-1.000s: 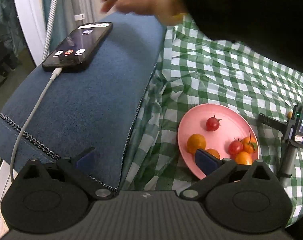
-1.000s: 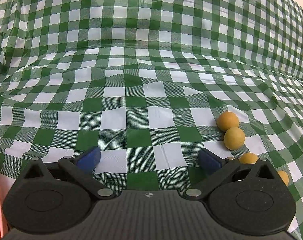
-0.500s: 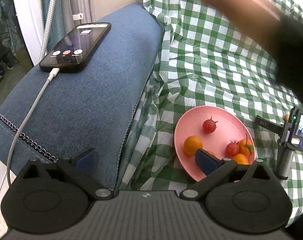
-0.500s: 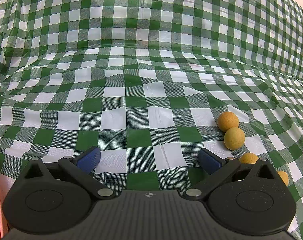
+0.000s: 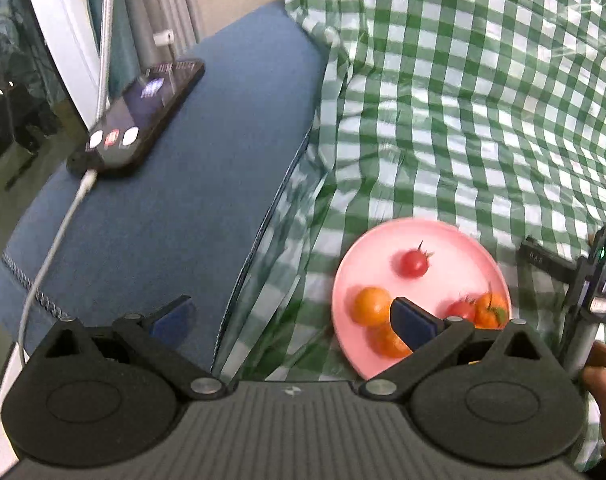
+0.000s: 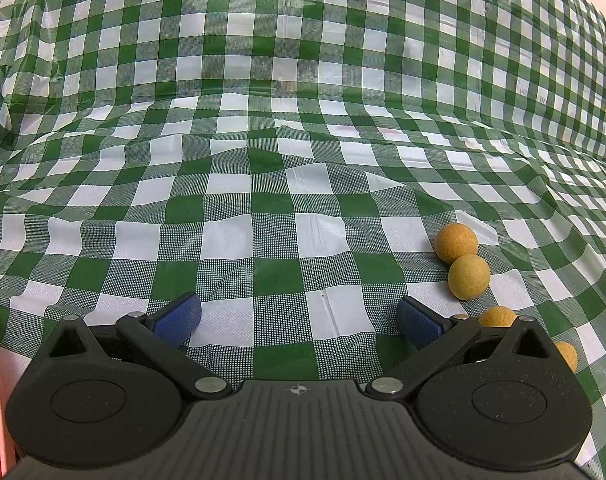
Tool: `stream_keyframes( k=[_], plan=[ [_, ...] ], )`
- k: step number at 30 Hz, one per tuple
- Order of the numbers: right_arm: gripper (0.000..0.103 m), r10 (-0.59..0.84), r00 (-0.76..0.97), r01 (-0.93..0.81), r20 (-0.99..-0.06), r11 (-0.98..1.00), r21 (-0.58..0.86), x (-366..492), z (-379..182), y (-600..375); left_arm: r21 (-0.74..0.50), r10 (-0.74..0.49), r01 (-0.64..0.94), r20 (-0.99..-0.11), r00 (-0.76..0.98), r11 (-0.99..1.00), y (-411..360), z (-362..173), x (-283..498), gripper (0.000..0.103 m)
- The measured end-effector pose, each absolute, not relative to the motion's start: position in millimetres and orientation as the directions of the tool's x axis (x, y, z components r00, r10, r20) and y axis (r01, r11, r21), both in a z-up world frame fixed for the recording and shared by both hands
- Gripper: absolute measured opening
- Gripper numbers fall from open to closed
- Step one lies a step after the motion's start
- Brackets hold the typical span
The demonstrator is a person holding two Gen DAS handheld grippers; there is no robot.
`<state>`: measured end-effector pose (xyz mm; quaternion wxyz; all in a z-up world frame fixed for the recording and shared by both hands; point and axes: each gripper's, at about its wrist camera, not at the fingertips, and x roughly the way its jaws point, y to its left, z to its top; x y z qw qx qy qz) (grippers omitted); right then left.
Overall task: Organize fruits
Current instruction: 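Move both open grippers toward the row of yellow round fruits, then grasp a yellow round fruit with the right gripper while the left gripper grasps another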
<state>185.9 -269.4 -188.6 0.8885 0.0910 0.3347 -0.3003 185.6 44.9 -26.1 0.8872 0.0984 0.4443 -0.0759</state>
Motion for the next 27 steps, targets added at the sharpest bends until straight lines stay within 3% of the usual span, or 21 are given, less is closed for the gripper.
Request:
stream_keyframes(
  k=[7, 12, 17, 21, 23, 27],
  plan=[
    [0.102, -0.490, 0.584, 0.595, -0.647, 0.801, -0.069, 186, -190, -269, 0.109, -0.066, 0.248, -0.794, 0.605, 0.963, -15, -11, 189, 0.103],
    [0.102, -0.361, 0.590, 0.498, -0.722, 0.866, -0.026, 175, -172, -280, 0.127, -0.095, 0.295, -0.767, 0.635, 0.947, -64, -7, 189, 0.103],
    [0.102, -0.407, 0.660, 0.533, -0.632, 0.846, 0.012, 86, -130, -293, 0.123, -0.174, 0.398, -0.757, 0.630, 0.909, -131, -19, 189, 0.103],
    [0.103, -0.479, 0.619, 0.605, -0.623, 0.796, -0.012, 45, -137, -327, 0.014, -0.313, 0.561, -0.818, 0.483, 0.828, -203, -51, 196, 0.103],
    [0.102, -0.460, 0.550, 0.617, -0.697, 0.786, -0.031, 48, -151, -349, -0.064, -0.382, 0.642, -0.847, 0.370, 0.764, -240, -74, 200, 0.103],
    [0.102, -0.430, 0.529, 0.593, -0.731, 0.804, -0.044, 59, -173, -367, -0.142, -0.392, 0.689, -0.894, 0.219, 0.710, -301, -117, 205, 0.103]
  ],
)
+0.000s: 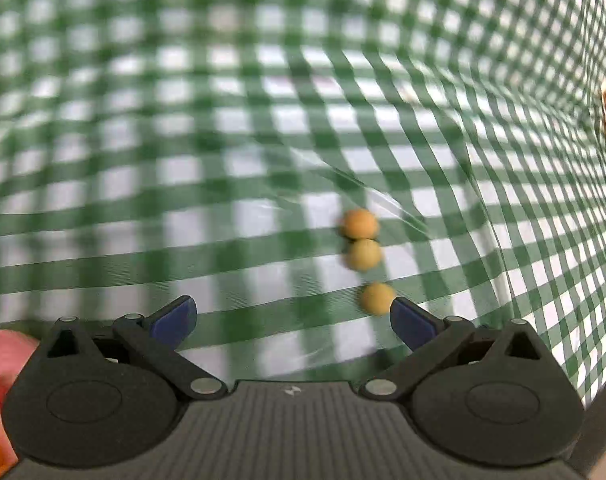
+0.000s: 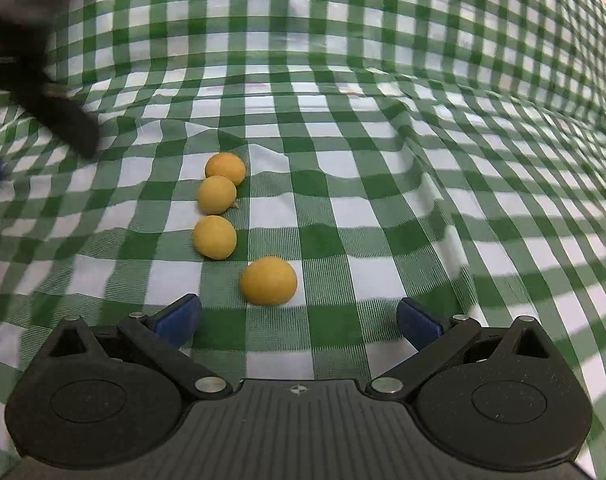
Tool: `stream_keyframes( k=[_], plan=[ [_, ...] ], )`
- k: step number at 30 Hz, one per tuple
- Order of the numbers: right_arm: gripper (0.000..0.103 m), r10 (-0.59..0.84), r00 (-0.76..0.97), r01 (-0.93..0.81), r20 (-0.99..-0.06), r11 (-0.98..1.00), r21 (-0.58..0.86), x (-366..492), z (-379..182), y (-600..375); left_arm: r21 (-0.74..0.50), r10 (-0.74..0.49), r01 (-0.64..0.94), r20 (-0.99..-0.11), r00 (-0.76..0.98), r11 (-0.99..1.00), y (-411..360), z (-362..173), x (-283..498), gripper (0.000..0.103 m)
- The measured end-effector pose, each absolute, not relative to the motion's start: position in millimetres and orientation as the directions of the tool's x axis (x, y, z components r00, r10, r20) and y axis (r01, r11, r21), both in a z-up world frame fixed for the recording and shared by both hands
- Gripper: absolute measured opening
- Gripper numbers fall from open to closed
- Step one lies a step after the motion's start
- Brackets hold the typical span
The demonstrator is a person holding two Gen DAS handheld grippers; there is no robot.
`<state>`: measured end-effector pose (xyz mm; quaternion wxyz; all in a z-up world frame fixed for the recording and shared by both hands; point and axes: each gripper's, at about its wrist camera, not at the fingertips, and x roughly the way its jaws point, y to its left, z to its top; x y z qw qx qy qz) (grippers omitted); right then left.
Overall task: Organize fruits
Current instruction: 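Grasp a yellow round fruit with the right gripper while the left gripper grasps another, then carry both yellow fruits toward the pink plate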
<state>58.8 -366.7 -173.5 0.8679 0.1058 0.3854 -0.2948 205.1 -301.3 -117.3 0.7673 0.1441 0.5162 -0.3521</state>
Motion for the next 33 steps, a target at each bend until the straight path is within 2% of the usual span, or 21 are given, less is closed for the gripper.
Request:
stream_keyframes(
  k=[3, 5, 7, 12, 13, 15, 16, 18, 19, 20, 22, 25, 29, 33],
  plan=[
    [0.102, -0.441, 0.551, 0.568, -0.708, 0.820, -0.070, 69, -179, -369, -0.153, -0.372, 0.708, -0.913, 0.165, 0.689, -335, -143, 207, 0.103],
    [0.102, -0.425, 0.569, 0.571, -0.704, 0.820, -0.034, 71, -182, -373, -0.156, -0.358, 0.708, -0.922, 0.145, 0.689, -348, -154, 205, 0.103],
    [0.102, -0.406, 0.590, 0.583, -0.698, 0.812, 0.020, 70, -185, -379, -0.161, -0.346, 0.703, -0.930, 0.128, 0.693, -353, -165, 197, 0.103],
    [0.102, -0.403, 0.591, 0.569, -0.699, 0.823, 0.007, 64, -183, -378, -0.126, -0.309, 0.692, -0.940, 0.146, 0.710, -361, -180, 199, 0.100],
    [0.102, -0.401, 0.588, 0.570, -0.703, 0.822, 0.007, 61, -183, -377, -0.116, -0.306, 0.690, -0.939, 0.158, 0.714, -361, -179, 199, 0.096],
    [0.101, -0.407, 0.575, 0.580, -0.710, 0.814, 0.003, 62, -181, -376, -0.076, -0.299, 0.702, -0.933, 0.201, 0.708, -360, -175, 197, 0.069],
    [0.100, -0.410, 0.572, 0.588, -0.711, 0.809, 0.007, 60, -179, -376, -0.067, -0.302, 0.713, -0.930, 0.208, 0.698, -360, -174, 195, 0.062],
    [0.093, -0.417, 0.572, 0.594, -0.706, 0.804, 0.006, 61, -178, -375, -0.079, -0.314, 0.712, -0.927, 0.205, 0.698, -357, -173, 194, 0.039],
    [0.081, -0.418, 0.578, 0.593, -0.701, 0.805, 0.009, 56, -176, -375, -0.095, -0.324, 0.709, -0.926, 0.195, 0.698, -356, -173, 194, 0.032],
    [0.059, -0.420, 0.591, 0.592, -0.689, 0.806, 0.018, 51, -171, -376, -0.107, -0.331, 0.707, -0.925, 0.187, 0.699, -355, -173, 194, 0.029],
    [0.031, -0.413, 0.612, 0.594, -0.674, 0.803, 0.049, 46, -166, -378, -0.114, -0.338, 0.702, -0.922, 0.189, 0.703, -358, -174, 192, 0.029],
    [0.031, -0.403, 0.645, 0.625, -0.649, 0.767, 0.145, 32, -160, -388, -0.111, -0.349, 0.706, -0.915, 0.203, 0.700, -344, -161, 193, 0.029],
    [0.031, -0.483, 0.660, 0.660, -0.576, 0.739, 0.137, 31, -152, -392, -0.096, -0.363, 0.709, -0.901, 0.237, 0.699, -317, -141, 183, 0.029],
    [0.031, -0.485, 0.661, 0.664, -0.572, 0.734, 0.145, 29, -153, -393, -0.058, -0.361, 0.702, -0.886, 0.292, 0.710, -271, -115, 162, 0.029]
  ],
)
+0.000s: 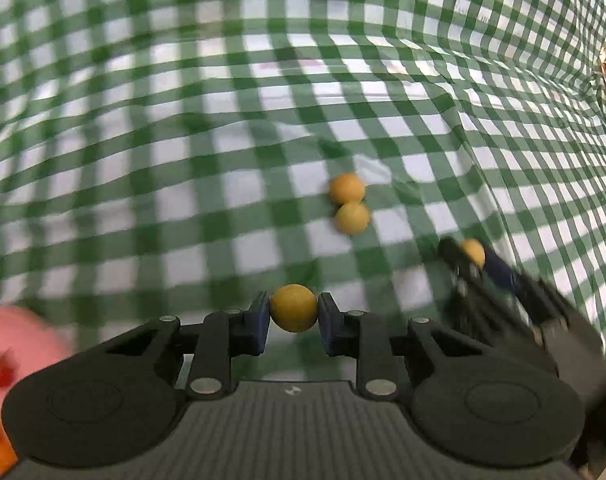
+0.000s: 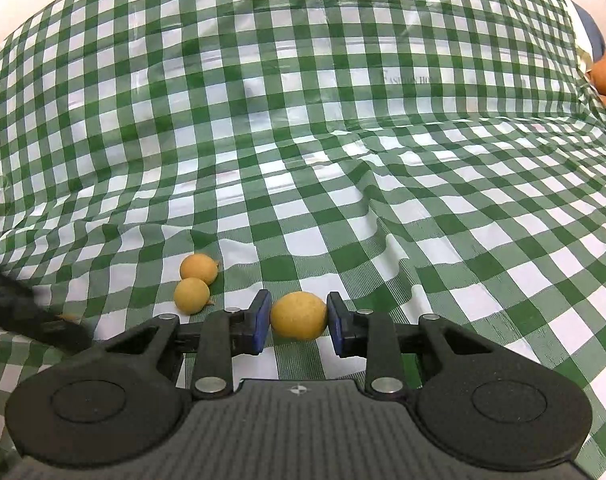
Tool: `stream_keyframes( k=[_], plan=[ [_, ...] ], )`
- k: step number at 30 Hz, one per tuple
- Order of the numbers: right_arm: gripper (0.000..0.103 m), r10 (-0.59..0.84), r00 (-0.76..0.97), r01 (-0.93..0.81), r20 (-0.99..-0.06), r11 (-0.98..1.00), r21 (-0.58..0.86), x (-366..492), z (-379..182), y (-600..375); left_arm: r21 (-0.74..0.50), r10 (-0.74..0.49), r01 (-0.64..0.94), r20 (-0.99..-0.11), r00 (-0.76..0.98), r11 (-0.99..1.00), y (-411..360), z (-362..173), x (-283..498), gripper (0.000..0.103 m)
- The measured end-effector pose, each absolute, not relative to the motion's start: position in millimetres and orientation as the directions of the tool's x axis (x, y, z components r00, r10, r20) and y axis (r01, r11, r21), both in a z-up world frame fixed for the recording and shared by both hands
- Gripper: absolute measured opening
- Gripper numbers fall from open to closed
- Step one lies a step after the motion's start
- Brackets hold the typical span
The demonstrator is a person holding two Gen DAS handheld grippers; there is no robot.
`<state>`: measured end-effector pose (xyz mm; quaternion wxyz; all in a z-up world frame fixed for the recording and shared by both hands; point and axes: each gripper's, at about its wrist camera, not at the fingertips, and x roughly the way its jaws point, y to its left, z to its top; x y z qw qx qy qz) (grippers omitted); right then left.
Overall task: Organize fruits
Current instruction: 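Carry both yellow fruits toward the pink plate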
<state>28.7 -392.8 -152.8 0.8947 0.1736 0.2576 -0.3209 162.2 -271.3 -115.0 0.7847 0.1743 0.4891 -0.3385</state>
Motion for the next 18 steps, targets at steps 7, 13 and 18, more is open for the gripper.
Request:
stream_keyframes(
  k=[7, 13, 18],
  plan=[
    [0.031, -0.437, 0.681, 0.620, -0.588, 0.771, 0.145, 9, -126, -363, 0.005, -0.300, 0.653, -0.886, 0.355, 0.758, -160, -80, 116, 0.029],
    [0.031, -0.314, 0.747, 0.509, -0.585, 0.837, 0.200, -37, -67, -288, 0.041, -0.228, 0.568, -0.891, 0.393, 0.822, -73, -60, 90, 0.029],
    [0.031, -0.200, 0.790, 0.394, -0.579, 0.890, 0.230, -56, -32, -226, 0.049, -0.223, 0.505, -0.858, 0.462, 0.862, -21, -38, 74, 0.029]
  ],
)
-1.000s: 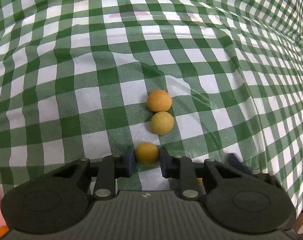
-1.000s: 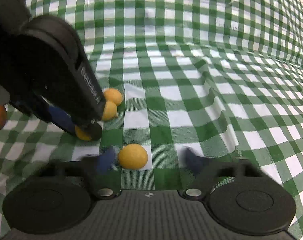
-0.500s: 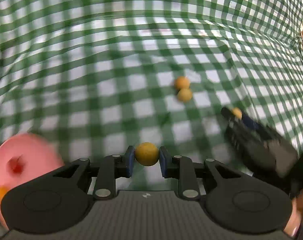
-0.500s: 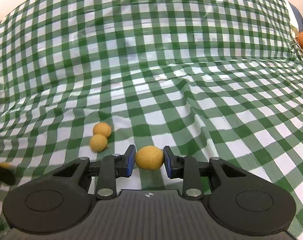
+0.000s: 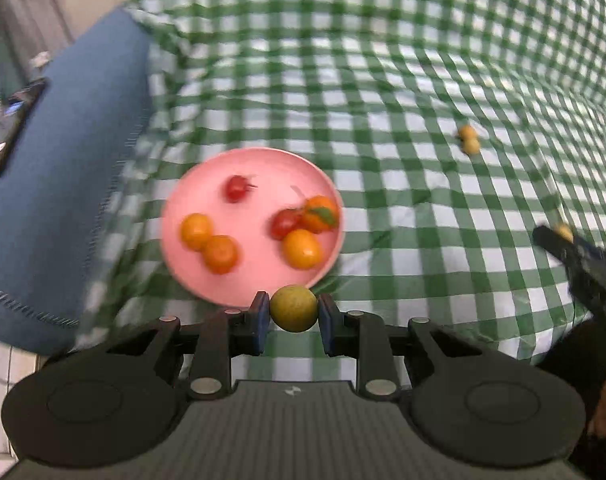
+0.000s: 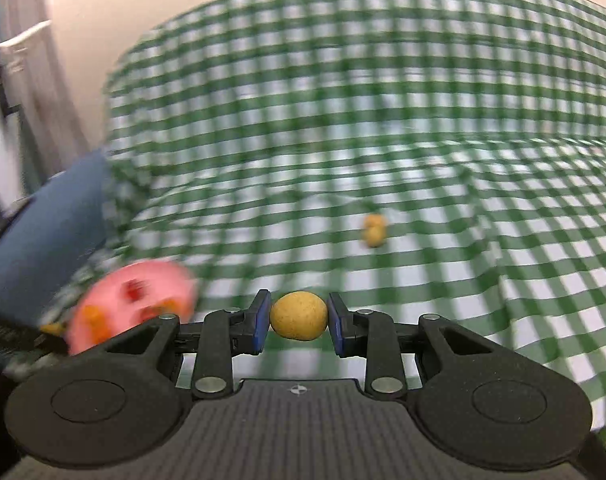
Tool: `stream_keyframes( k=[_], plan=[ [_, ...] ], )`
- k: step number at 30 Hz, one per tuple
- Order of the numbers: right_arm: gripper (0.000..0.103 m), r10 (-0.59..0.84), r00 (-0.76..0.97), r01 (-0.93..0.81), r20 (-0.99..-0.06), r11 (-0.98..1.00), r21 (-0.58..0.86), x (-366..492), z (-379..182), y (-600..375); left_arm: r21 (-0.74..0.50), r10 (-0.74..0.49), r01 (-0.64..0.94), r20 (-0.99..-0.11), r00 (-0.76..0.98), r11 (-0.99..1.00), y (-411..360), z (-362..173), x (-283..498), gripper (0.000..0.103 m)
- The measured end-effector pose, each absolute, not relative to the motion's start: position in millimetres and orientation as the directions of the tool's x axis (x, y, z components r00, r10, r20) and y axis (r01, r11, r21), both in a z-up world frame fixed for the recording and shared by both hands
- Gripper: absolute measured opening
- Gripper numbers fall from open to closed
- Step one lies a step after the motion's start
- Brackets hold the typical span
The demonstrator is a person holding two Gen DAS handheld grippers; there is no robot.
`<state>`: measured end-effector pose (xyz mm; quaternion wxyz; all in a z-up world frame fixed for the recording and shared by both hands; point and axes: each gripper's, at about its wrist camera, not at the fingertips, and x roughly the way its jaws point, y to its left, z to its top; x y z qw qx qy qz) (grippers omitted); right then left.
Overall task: Organize fruits
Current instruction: 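Carry both yellow fruits toward the pink plate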
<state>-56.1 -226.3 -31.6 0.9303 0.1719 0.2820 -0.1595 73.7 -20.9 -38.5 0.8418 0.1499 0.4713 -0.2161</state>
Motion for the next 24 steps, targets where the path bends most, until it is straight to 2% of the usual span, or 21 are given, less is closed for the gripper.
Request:
stream_keyframes(
  k=[8, 12, 14, 24],
  plan=[
    [0.031, -0.095, 0.845, 0.259, -0.526, 0.933, 0.249, -67, 13, -151, -0.018, -0.271, 0.437, -0.807, 0.525, 0.899, 43, -19, 44, 0.029],
    [0.031, -0.078, 0.835, 0.229, -0.545, 0.949, 0.215, -67, 24, -127, -0.052, -0.291, 0.421, -0.797, 0.528, 0.905, 68, -14, 32, 0.029],
    [0.031, -0.080, 0.848, 0.209, -0.524, 0.959, 0.192, -73, 31, -116, -0.056, -0.301, 0.422, -0.785, 0.541, 0.905, 76, -12, 28, 0.029],
    [0.031, -0.110, 0.846, 0.237, -0.521, 0.954, 0.184, -93, 37, -106, -0.093, -0.338, 0.420, -0.758, 0.558, 0.903, 96, -8, 8, 0.029]
  ],
)
